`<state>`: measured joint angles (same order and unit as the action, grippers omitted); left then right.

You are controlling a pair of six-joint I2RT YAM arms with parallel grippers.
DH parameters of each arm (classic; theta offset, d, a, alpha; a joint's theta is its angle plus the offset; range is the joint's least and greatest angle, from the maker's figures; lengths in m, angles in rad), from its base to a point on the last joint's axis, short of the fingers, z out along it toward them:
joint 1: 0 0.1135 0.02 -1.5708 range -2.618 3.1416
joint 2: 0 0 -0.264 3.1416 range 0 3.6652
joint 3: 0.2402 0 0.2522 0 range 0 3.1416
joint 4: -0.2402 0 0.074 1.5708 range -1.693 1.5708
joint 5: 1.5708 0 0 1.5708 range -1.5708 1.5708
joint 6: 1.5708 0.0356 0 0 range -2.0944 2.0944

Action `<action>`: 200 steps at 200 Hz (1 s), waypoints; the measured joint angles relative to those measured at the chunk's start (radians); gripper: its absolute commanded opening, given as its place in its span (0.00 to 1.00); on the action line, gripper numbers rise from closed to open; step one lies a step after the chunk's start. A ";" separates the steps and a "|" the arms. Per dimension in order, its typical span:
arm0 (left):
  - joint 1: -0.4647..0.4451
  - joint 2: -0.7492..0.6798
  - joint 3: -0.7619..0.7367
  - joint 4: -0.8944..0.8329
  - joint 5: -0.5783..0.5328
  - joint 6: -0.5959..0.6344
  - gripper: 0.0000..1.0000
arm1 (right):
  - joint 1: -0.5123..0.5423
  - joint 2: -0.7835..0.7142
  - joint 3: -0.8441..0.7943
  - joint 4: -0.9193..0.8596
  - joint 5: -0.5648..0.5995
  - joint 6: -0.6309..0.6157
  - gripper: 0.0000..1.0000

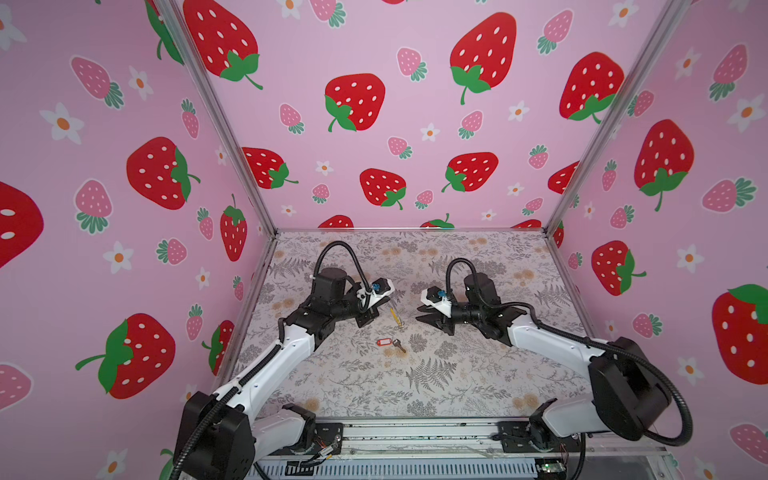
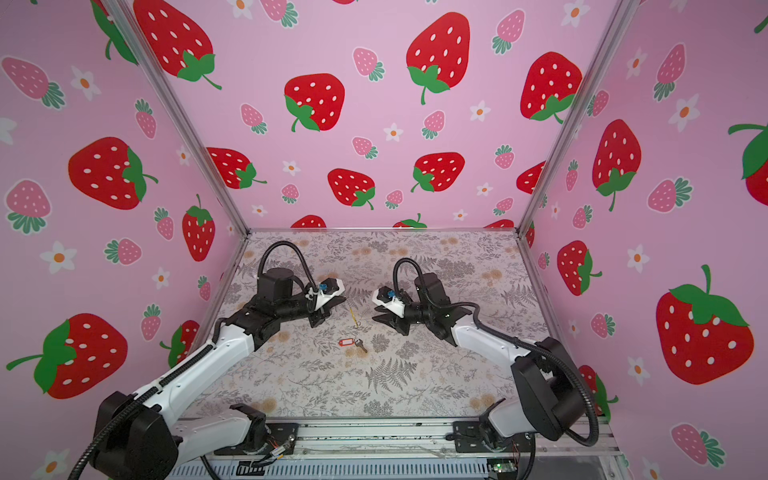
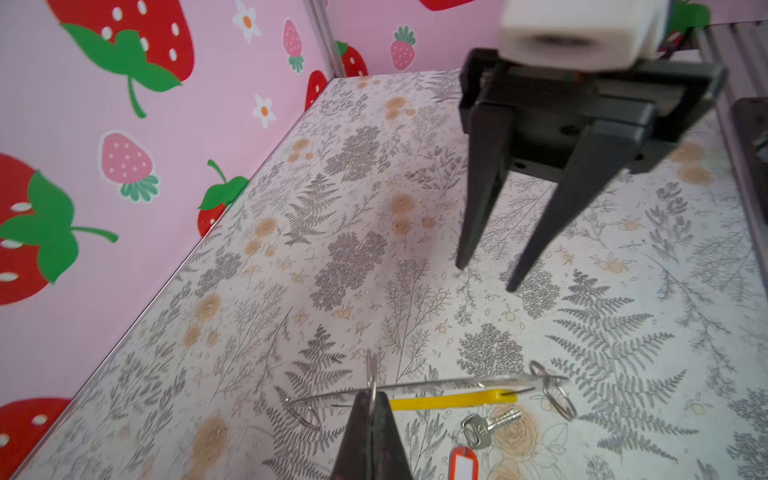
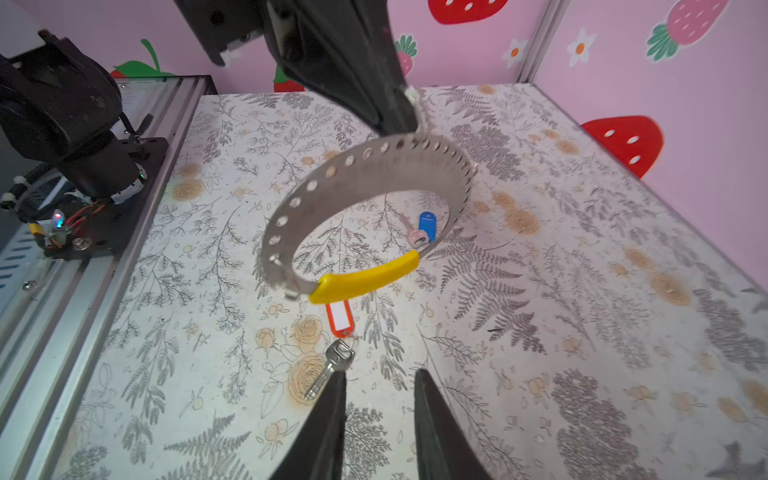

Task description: Put the keys on the keyring

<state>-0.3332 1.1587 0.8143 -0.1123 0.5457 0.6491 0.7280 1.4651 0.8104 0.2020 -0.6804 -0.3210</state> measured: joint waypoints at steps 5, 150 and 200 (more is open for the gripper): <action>0.015 -0.014 0.000 -0.011 -0.012 -0.003 0.00 | 0.018 0.018 0.006 0.000 0.007 0.012 0.30; 0.198 -0.165 -0.092 -0.014 -0.072 -0.071 0.00 | 0.147 0.386 0.219 -0.164 0.130 -0.008 0.23; 0.198 -0.168 -0.109 -0.003 -0.071 -0.073 0.00 | 0.147 0.458 0.257 -0.185 0.111 0.066 0.21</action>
<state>-0.1349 0.9905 0.7052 -0.1158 0.4747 0.5762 0.8753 1.9228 1.0672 0.0174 -0.5690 -0.2546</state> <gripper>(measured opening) 0.049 0.217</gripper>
